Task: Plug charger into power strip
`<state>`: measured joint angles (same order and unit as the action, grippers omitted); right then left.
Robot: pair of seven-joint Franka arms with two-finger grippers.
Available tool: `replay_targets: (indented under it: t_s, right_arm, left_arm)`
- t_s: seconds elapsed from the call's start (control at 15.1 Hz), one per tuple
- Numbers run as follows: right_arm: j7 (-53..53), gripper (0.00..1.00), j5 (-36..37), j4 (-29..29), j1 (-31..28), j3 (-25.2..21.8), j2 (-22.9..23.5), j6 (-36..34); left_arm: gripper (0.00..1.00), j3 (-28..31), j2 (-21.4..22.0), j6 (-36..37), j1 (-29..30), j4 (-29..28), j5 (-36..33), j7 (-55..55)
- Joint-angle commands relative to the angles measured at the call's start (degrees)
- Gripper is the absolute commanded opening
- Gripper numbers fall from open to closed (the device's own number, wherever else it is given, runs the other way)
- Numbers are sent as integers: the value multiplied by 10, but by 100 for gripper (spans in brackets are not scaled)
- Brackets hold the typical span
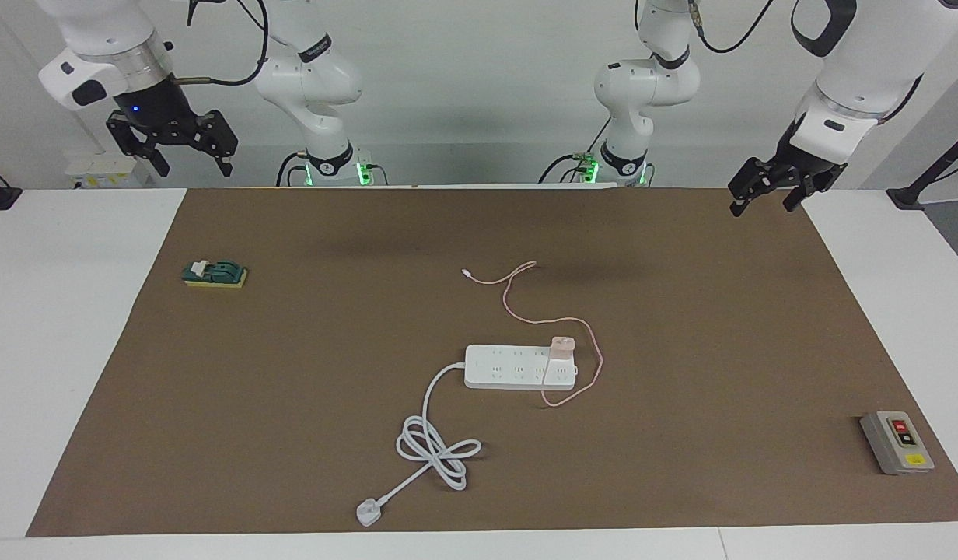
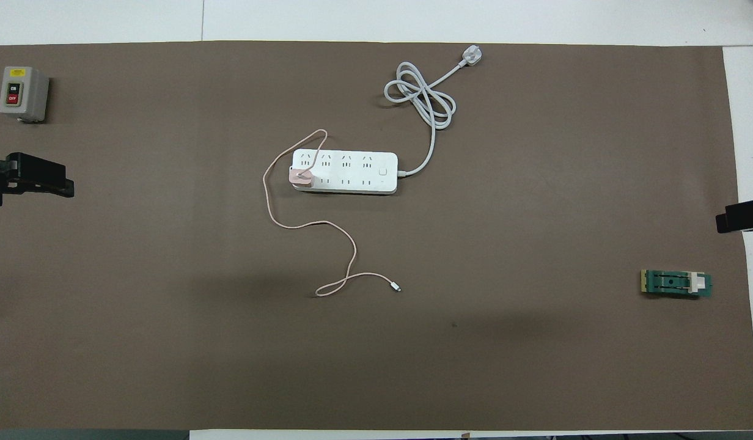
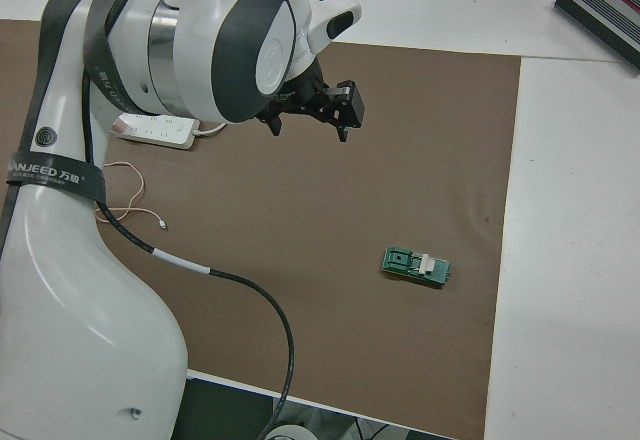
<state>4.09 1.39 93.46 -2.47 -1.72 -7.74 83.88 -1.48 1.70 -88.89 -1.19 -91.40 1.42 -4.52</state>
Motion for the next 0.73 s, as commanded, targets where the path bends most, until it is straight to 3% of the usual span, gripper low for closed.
replay_targets:
  t_s: [0.0,0.66]
  right_arm:
    - [18,100,8,15,-7,2,-14,-1]
    - [19,100,8,15,-8,2,-14,-2]
  left_arm:
    - [100,2,-2,15,-6,9,5,14]
    - [100,3,-2,21,-7,9,-11,39]
